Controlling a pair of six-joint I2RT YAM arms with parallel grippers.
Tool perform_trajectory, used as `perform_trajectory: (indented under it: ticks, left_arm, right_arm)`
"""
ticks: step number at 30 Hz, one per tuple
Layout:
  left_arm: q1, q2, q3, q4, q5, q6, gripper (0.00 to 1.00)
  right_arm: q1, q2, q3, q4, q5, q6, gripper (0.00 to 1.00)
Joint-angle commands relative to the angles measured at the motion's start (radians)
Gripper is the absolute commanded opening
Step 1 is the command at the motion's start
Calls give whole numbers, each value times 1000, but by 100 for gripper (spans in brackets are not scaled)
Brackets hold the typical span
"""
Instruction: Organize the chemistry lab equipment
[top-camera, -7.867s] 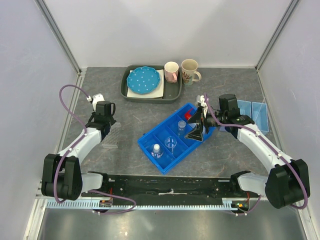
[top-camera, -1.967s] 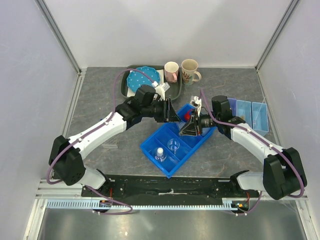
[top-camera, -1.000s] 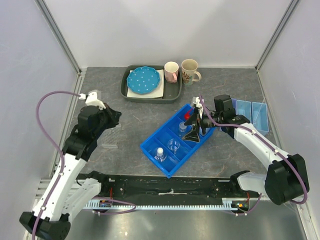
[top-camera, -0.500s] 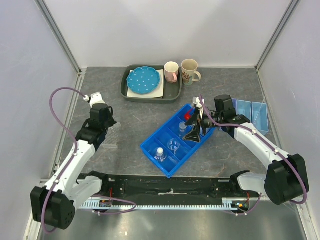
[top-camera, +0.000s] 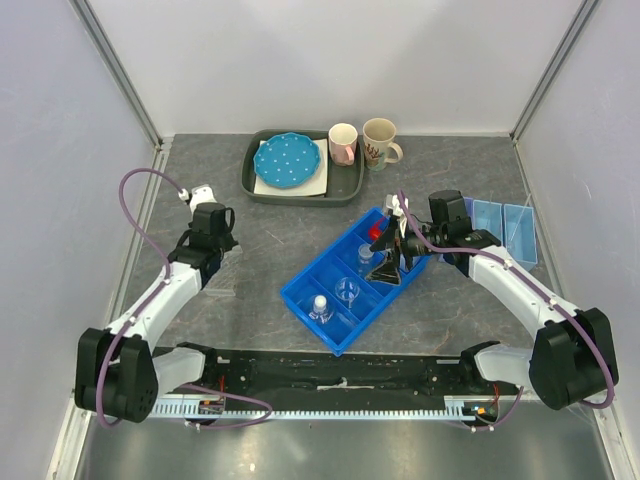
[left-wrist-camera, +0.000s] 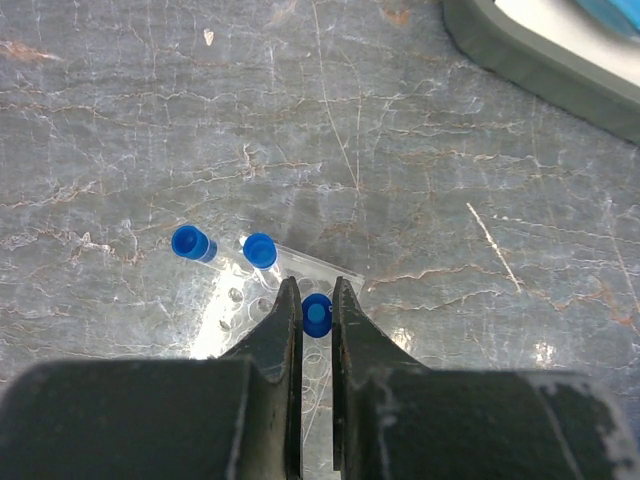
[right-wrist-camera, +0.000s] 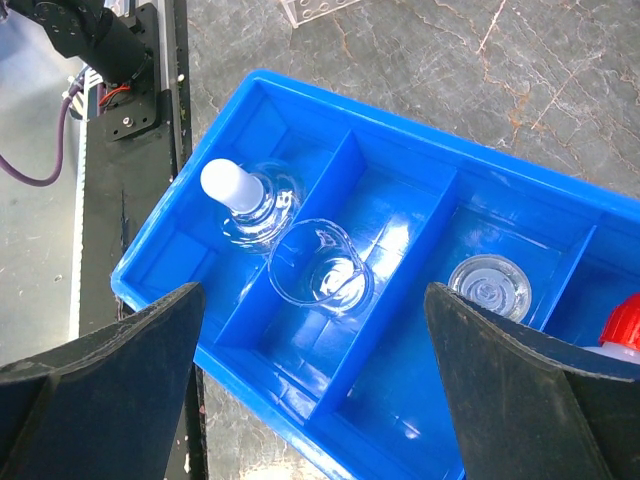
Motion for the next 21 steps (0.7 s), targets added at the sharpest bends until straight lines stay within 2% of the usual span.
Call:
perform_trajectory:
  ticks: [1,16,21]
  left_arm:
    - [6,25,-4,68,-52,11,4]
    - [9,119,20,51,-23,9,6]
    - [11,125,17,41,-8,-5,18]
  right_arm:
    - [-2,-12,42,14,-14,-26,98]
    - [-3,-12,43,11,-14,-29,98]
    - [-3,-15,43,9,-15,-30,98]
